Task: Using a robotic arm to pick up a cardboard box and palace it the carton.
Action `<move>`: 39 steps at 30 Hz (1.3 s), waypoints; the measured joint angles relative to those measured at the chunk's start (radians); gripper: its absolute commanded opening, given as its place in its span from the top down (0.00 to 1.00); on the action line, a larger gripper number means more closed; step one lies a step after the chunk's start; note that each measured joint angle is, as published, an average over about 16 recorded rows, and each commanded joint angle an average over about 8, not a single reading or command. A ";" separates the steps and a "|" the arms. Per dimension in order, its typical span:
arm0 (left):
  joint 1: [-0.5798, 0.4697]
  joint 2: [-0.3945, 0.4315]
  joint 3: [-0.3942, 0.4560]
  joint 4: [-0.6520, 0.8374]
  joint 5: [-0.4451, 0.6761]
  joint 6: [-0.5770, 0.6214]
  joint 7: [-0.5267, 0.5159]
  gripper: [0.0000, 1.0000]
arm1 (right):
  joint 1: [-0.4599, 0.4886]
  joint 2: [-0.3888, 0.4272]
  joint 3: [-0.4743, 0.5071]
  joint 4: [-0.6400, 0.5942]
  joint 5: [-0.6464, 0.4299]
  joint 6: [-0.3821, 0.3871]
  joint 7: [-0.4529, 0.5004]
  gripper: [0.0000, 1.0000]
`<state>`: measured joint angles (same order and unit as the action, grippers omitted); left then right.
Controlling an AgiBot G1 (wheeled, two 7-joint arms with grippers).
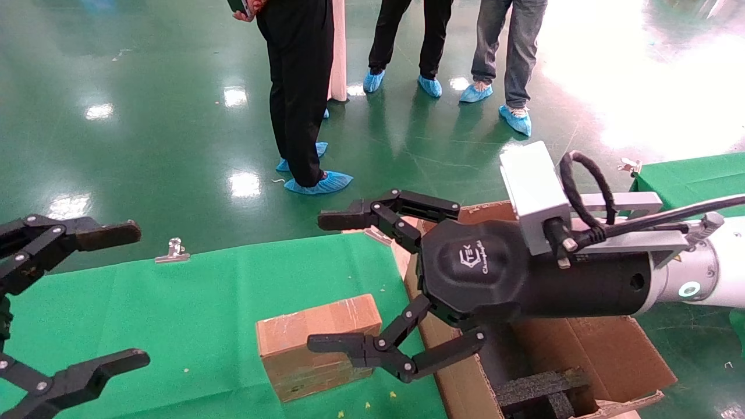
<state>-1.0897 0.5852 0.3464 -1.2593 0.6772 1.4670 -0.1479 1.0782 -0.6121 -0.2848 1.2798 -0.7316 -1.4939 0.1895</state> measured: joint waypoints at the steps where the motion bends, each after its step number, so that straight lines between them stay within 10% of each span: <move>1: 0.000 0.000 0.000 0.000 0.000 0.000 0.000 0.00 | 0.000 0.000 0.000 0.000 0.000 0.000 0.000 0.00; 12: 0.000 0.000 0.000 0.000 0.000 0.000 0.000 0.01 | 0.000 0.000 0.000 0.000 0.000 0.000 0.000 0.00; 21: 0.000 0.000 0.000 0.000 0.000 0.000 0.000 1.00 | 0.000 0.000 0.000 0.000 0.000 0.000 0.000 0.00; 39: 0.000 0.000 0.000 0.000 0.000 0.000 0.000 1.00 | 0.063 -0.018 -0.053 -0.015 -0.103 -0.013 0.022 0.00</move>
<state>-1.0898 0.5852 0.3465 -1.2592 0.6771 1.4671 -0.1478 1.1408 -0.6297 -0.3375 1.2648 -0.8349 -1.5071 0.2115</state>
